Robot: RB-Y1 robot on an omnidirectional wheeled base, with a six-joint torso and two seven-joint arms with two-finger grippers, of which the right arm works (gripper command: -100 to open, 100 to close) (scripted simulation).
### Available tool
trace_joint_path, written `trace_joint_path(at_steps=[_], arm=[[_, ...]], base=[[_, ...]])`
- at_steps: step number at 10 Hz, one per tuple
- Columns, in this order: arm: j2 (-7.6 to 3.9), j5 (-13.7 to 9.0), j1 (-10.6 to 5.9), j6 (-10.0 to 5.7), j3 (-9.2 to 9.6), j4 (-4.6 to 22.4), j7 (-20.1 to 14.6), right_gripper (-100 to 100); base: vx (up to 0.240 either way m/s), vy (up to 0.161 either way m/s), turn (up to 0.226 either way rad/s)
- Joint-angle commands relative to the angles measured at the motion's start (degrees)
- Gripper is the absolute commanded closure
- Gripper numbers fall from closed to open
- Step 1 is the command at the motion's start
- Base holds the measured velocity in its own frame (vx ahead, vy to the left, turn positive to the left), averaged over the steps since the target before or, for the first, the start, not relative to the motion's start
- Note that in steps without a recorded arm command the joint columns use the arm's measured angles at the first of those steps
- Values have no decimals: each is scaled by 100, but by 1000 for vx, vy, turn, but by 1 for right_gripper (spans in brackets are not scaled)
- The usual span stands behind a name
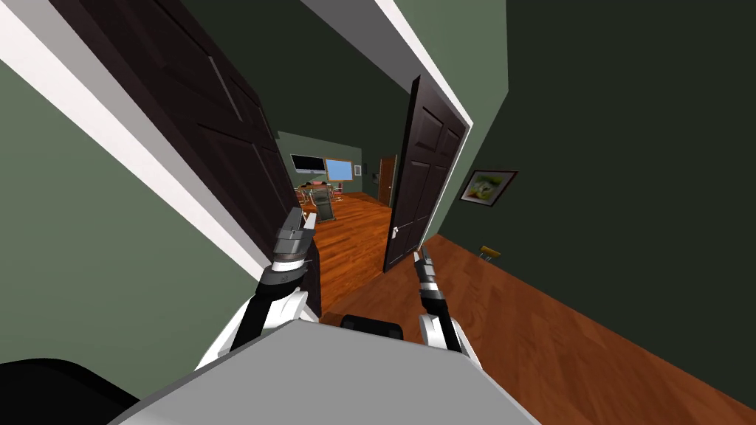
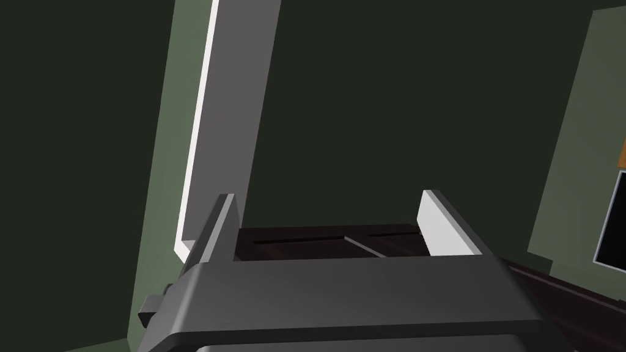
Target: Push the door open
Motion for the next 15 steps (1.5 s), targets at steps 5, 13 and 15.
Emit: trace_joint_path(at_steps=[5, 13, 15], arm=[[-69, -100, -279, -217, 242, 742, -12, -100], [-199, -263, -686, -539, 602, 1845, -46, -100], [-233, -309, -799, -629, 701, 2151, -56, -100]], base=[[68, -76, 90], [66, -83, 98], [58, -82, 105]])
